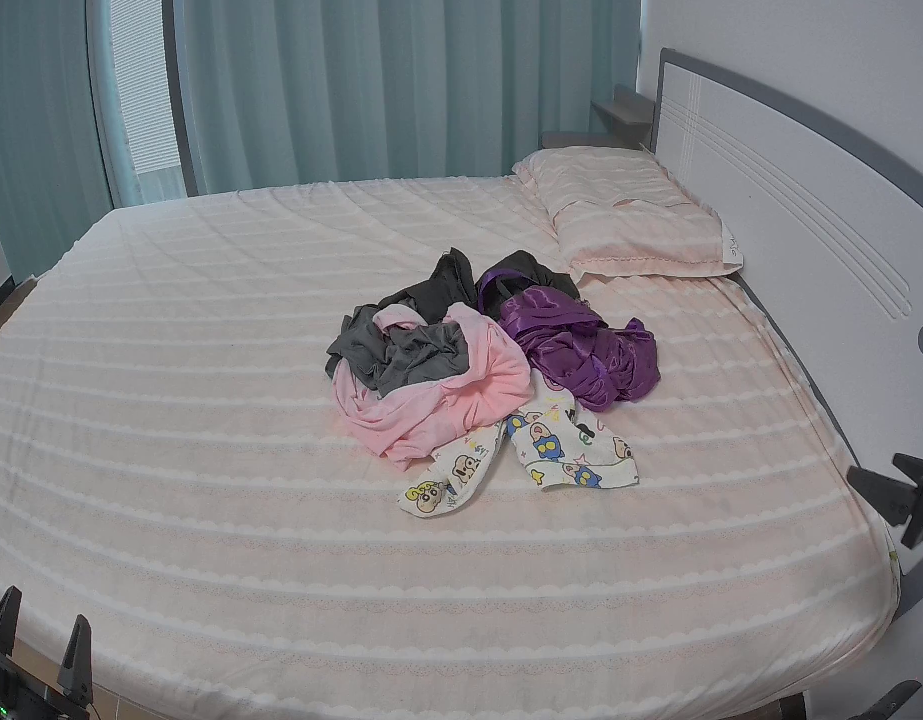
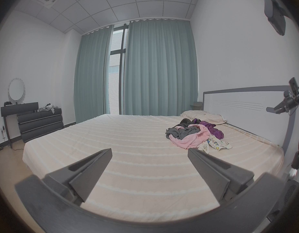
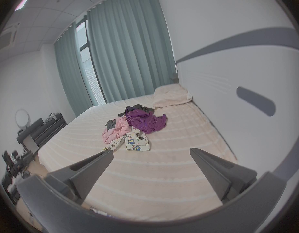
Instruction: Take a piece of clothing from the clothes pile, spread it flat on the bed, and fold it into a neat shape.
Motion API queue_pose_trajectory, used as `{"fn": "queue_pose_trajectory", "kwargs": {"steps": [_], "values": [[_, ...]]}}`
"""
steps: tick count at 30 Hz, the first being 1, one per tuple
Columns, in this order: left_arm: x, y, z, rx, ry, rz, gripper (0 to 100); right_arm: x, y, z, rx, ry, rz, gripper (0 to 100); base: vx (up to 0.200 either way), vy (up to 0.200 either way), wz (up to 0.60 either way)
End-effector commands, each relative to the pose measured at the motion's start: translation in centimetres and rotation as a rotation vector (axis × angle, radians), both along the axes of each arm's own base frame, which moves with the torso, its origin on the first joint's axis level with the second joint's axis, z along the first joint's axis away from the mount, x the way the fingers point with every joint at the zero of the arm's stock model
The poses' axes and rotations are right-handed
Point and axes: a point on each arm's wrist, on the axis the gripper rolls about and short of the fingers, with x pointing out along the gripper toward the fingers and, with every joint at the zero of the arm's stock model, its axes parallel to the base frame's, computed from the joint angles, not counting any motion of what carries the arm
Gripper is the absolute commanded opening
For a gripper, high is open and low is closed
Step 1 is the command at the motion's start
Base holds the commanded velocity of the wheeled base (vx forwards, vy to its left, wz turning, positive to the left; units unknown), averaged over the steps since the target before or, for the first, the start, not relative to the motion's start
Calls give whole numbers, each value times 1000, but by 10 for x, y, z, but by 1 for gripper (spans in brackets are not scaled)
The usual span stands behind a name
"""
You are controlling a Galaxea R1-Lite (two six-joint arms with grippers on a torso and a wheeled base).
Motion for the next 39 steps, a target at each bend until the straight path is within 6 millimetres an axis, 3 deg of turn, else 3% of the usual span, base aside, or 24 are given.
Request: {"fn": "queue_pose_trajectory", "kwargs": {"steps": [1, 9, 16, 19, 27, 32, 39], "values": [[0, 0, -5, -1, 1, 0, 100, 169, 28, -53, 196, 354, -4, 100, 0, 0, 0], [0, 0, -5, -1, 1, 2, 100, 218, 41, -82, 196, 410, 2, 100, 0, 0, 0], [0, 0, -5, -1, 1, 0, 100, 247, 56, -103, 214, 451, 15, 100, 0, 0, 0], [0, 0, -5, -1, -1, 0, 100, 270, 67, -130, 225, 478, 19, 100, 0, 0, 0], [0, 0, -5, -1, 1, 0, 100, 307, 84, -164, 240, 436, 49, 100, 0, 0, 0], [0, 0, -5, -1, 1, 0, 100, 317, 95, -172, 238, 432, 71, 100, 0, 0, 0], [0, 0, -5, -1, 1, 0, 100, 321, 125, -181, 226, 432, 136, 100, 0, 0, 0]]}}
